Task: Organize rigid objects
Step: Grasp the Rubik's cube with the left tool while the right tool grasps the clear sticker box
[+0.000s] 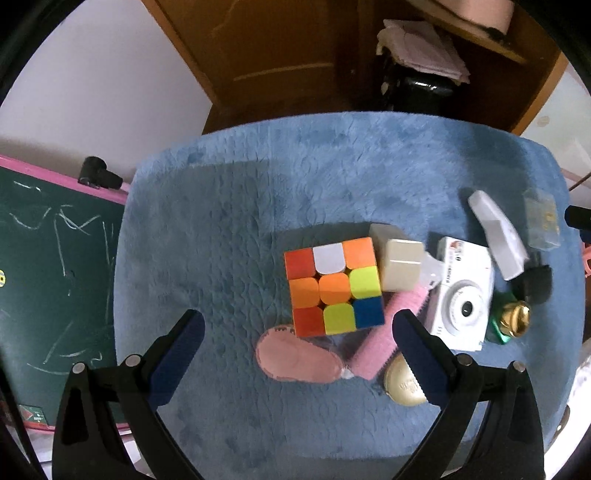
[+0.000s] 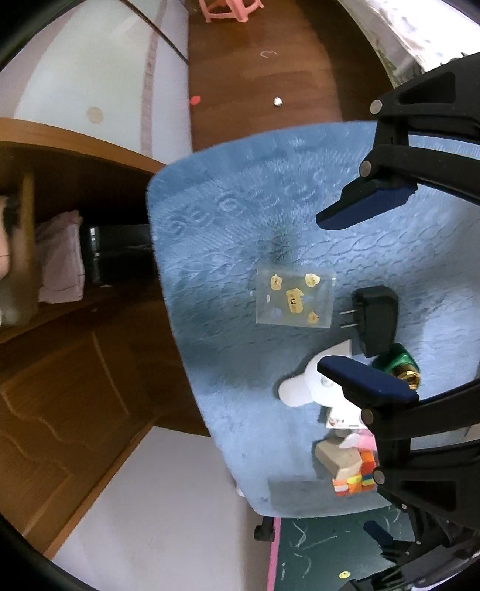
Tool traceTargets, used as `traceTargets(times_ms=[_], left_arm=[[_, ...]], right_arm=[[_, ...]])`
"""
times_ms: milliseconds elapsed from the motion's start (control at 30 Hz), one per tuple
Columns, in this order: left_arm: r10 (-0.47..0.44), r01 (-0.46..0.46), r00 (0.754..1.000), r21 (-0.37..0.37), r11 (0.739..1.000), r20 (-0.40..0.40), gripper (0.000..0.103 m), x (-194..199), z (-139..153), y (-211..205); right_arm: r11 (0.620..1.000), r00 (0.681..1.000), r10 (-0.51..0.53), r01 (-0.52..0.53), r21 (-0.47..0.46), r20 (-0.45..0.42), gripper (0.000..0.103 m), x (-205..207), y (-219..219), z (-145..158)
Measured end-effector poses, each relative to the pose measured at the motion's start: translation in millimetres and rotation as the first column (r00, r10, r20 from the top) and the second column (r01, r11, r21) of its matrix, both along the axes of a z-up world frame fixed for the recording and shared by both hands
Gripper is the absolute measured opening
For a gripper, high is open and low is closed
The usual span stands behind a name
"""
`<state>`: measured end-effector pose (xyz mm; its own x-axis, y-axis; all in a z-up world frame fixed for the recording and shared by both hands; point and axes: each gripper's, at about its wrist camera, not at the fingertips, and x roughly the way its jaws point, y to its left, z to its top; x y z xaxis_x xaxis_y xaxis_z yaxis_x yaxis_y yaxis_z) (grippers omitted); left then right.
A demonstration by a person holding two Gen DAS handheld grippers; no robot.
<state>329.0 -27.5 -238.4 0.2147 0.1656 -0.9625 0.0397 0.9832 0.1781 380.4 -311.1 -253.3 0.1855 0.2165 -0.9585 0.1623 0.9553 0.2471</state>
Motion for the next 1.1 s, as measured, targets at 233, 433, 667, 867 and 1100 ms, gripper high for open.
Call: traceTargets(times_ms=[233,433,667,867,1100], left_arm=[[0.032,-0.032,0.999,-0.012,0.999,-0.003,0.102,11.0,-13.9,1.0],[0.075,-0.076,0.997,-0.037,0.996,-0.022,0.101,17.8,-24.4,6.5],[0.086,-0.087,0.996,-0.028,0.996,-0.039,0.100,22.4,-40.9,3.9],[0.094,-0.105,0.992,-0.138,0.985,-0.087,0.063,25.9,-55.5,1.5],[0.092,-0.095,0.995,-0.093,0.991,-0.043,0.059,18.8,-49.8,1.6]], right_arm=[[1.000,0.999,-0.015,0.015,0.007,-0.036,0.072,13.8,8.2,-25.5],[1.000,0.999,-0.010,0.010,-0.007,-0.053,0.071,19.4,18.4,-41.2],[0.999,0.997,-0.006,0.002,-0.054,-0.075,0.070,27.1,29.2,-53.9],[0.985,0.996,0.026,-0.040,-0.168,-0.088,0.053,35.0,41.9,-56.2],[0.985,0.998,0.029,-0.038,-0.168,-0.060,0.050,24.0,42.9,-50.6]])
